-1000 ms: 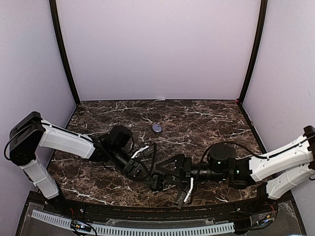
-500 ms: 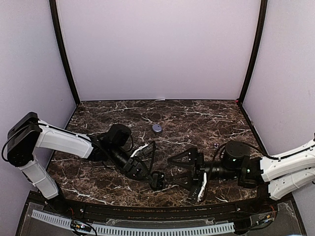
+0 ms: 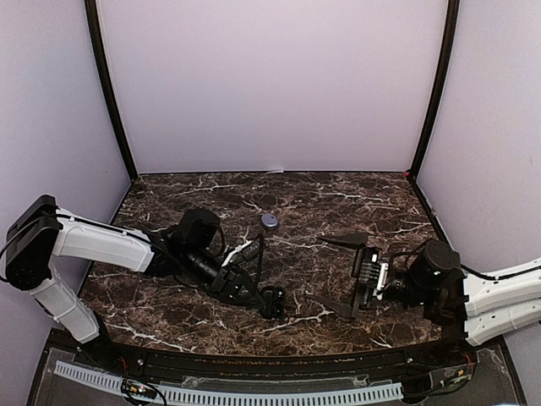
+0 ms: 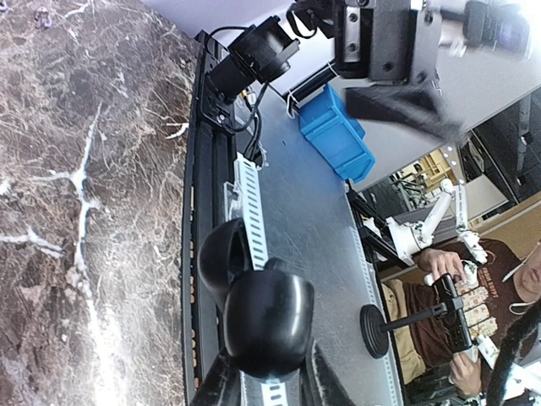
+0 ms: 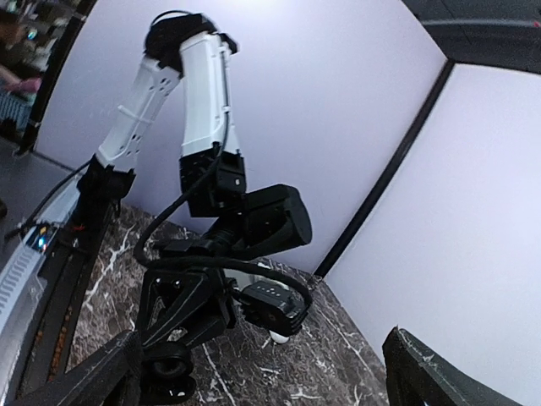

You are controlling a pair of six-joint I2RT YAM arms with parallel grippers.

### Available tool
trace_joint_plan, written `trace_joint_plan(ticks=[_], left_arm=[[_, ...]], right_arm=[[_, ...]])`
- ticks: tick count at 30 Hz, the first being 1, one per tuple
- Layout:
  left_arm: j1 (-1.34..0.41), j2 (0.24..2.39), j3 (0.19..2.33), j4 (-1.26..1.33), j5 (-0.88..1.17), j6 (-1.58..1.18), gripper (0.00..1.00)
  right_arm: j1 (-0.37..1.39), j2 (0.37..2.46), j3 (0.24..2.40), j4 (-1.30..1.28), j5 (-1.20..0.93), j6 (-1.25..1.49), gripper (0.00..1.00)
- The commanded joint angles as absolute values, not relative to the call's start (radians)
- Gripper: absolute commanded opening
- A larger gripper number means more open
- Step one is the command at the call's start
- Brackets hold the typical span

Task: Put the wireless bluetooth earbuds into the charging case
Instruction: Adjust the left earbud in the left side groove of the charging case.

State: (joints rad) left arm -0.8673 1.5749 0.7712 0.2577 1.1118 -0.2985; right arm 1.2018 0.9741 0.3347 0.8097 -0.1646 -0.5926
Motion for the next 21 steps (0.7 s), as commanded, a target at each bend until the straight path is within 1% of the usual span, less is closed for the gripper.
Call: trace_joint_plan(ticks=[1,4,8,9,11,16,18,21], left_arm=[[-0.862,1.522,0.751,0.299,1.082,-0.306,0.1],[-0.862,1.509,0.738,0.319,1.065,-0.315,0.1],[-0.862,1.496,0.722,0.345,1.037,-0.329,0.1],[-0.862,1.491,0.719,0.35,1.029,-0.331,0.1],[-0.862,1.484,0.713,0.359,1.007,-0.336,0.1],[-0.862,1.459,0.693,0.397,0.952,-0.345,0.1],[-0.862,1.45,0.684,0.41,0.93,-0.347,0.1],[-0.862,1.444,0.672,0.43,0.908,-0.348,0.1]], right_arm=[[1.196,0.883,0.368,0.741,0.031,-0.175,0.99],[1.196,0.827,0.407,0.593,0.125,-0.024,0.99],[1.195,0.785,0.417,0.491,0.132,0.074,0.99],[1.195,0.782,0.422,0.469,0.129,0.105,0.97],[1.194,0.787,0.429,0.438,0.116,0.151,0.88],[1.196,0.819,0.466,0.341,0.118,0.261,0.72],[1.196,0.834,0.47,0.334,0.123,0.301,0.63],[1.196,0.868,0.477,0.338,0.108,0.353,0.56]])
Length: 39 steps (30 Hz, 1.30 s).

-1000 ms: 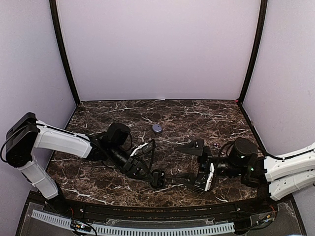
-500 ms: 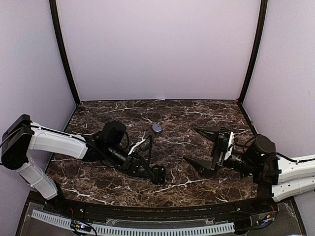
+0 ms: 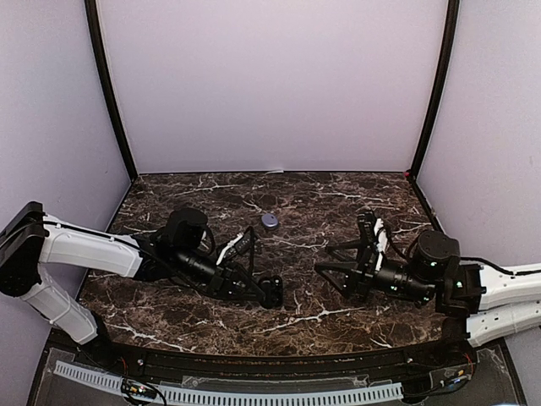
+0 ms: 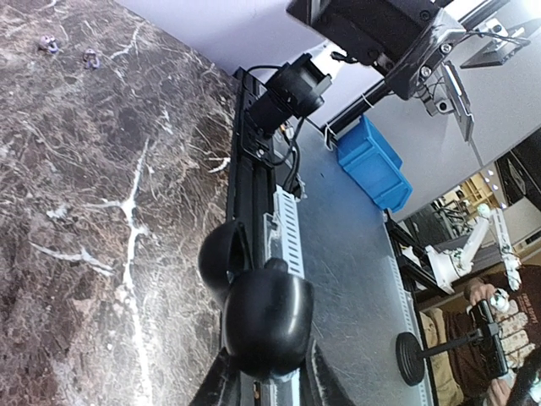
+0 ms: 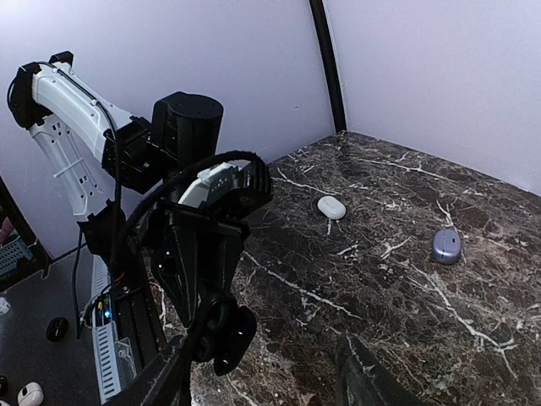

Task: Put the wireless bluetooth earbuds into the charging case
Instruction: Adjust the left earbud in the left side groove of the charging case.

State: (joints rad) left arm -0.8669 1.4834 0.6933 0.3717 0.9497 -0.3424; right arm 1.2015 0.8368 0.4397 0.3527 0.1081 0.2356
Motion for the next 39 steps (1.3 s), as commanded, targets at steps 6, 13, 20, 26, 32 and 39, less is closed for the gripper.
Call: trace_joint_plan(ticks=[6,13,20,26,32,39], left_arm=[[-0.862,1.449,0.652,0.474,0.888,-0.35,0.1],[-0.862,1.436,0.611,0.55,0.87,-0.343,0.1],[-0.862,1.443,0.587,0.596,0.864,-0.342,0.1],[-0.862,1.448,0.572,0.628,0.864,-0.338,0.1],[-0.862,1.454,0.561,0.647,0.861,-0.326,0.1],[-0.865,1.457,0.558,0.648,0.863,-0.313,0.1]], right_arm=[[1.201,1.005,0.545,0.319,-0.002,0.391,0.41],[1.233,1.116,0.574,0.38,-0.055,0.43,0.34],[1.256,1.174,0.577,0.441,-0.053,0.456,0.29],[1.269,1.242,0.6,0.486,-0.053,0.478,0.26],[1.275,1.28,0.612,0.519,-0.042,0.511,0.26],[1.274,1.324,0.646,0.504,-0.033,0.527,0.23]])
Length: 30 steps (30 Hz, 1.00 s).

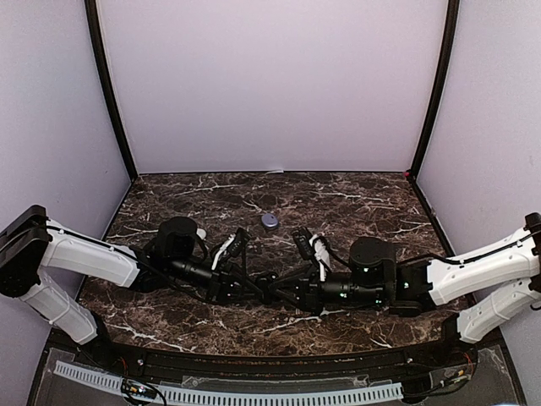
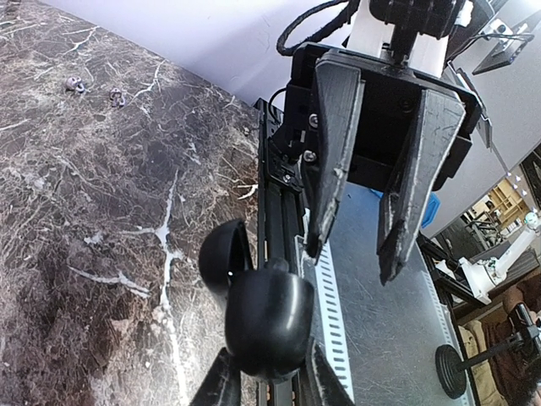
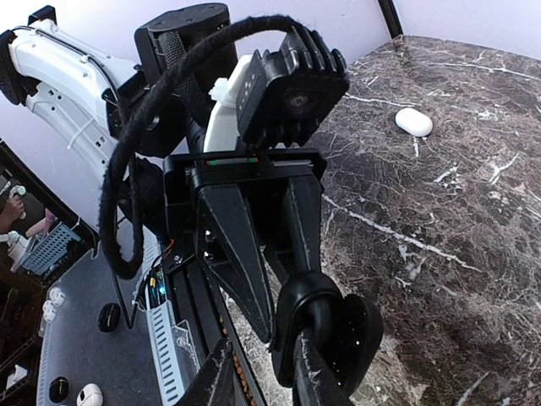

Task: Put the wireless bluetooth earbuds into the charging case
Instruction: Adjust the left earbud in the left side groove of the charging case.

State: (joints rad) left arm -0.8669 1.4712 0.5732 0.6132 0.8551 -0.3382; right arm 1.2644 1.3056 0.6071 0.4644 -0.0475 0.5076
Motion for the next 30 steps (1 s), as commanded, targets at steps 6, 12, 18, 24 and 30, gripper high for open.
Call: trace_joint_plan(ticks=[6,12,18,24,30], left_arm=[[-0.867,1.448,0.549,0.652,0.864,-0.302,0.1],[-0.867,1.448,0.548,0.651,0.865,-0.296,0.1],[-0.867,1.442,0.546,0.66,0.869,-0.29,0.09],[-0.867,1.443,0.552,0.657,0.877,-0.29,0.09],[-0.867,1.434,0.545,0.659,0.878,-0.286,0.09]], right_arm=[[1.274,1.324,0.645,0.492,0.0,0.543,0.18],[1.274,1.301,0.625,0.483,0.025,0.551,0.15],[1.273,1.311,0.621,0.46,0.041,0.557,0.08],[1.272,1.338,0.634,0.456,0.03,0.554,0.07],[1.272,1.349,0.64,0.448,0.03,0.551,0.03]])
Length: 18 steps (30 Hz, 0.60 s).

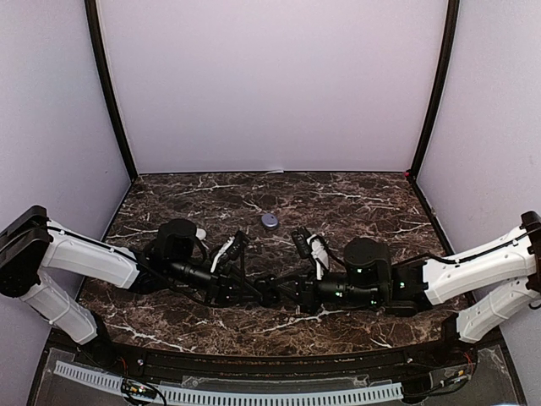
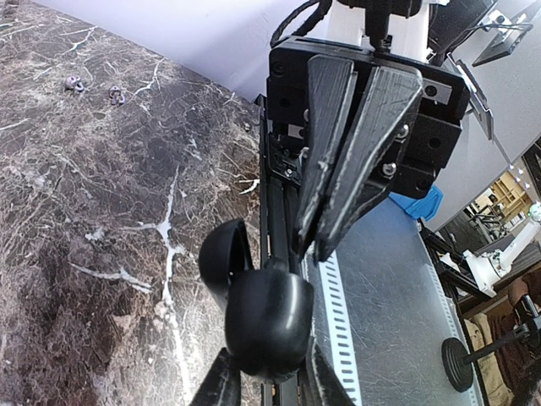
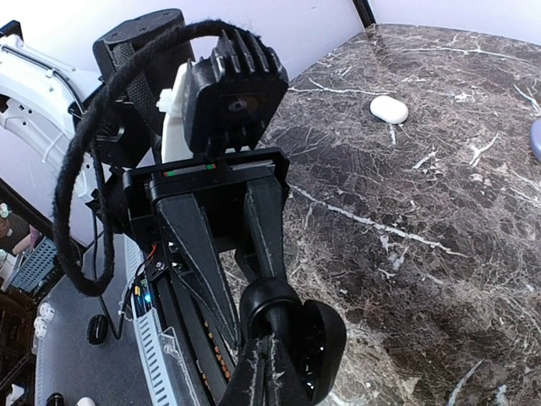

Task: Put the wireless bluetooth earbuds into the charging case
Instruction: Adjust the left earbud in the left side groove of the charging case.

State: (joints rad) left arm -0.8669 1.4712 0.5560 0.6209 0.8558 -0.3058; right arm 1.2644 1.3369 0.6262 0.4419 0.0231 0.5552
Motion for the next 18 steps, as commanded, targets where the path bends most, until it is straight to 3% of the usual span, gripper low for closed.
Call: trace_joint_plan(ticks=[1,18], left_arm=[[-0.867,1.433,0.546,0.659,0.878,-0.287,0.09],[-0.871,1.436,0.533,0.68,0.905,-0.293,0.07]], right_arm=[[1.271,1.351,0.639,0.447,0.029,0.55,0.03],[1.271,1.396,0.682,0.446,-0.009,0.535,0.01]])
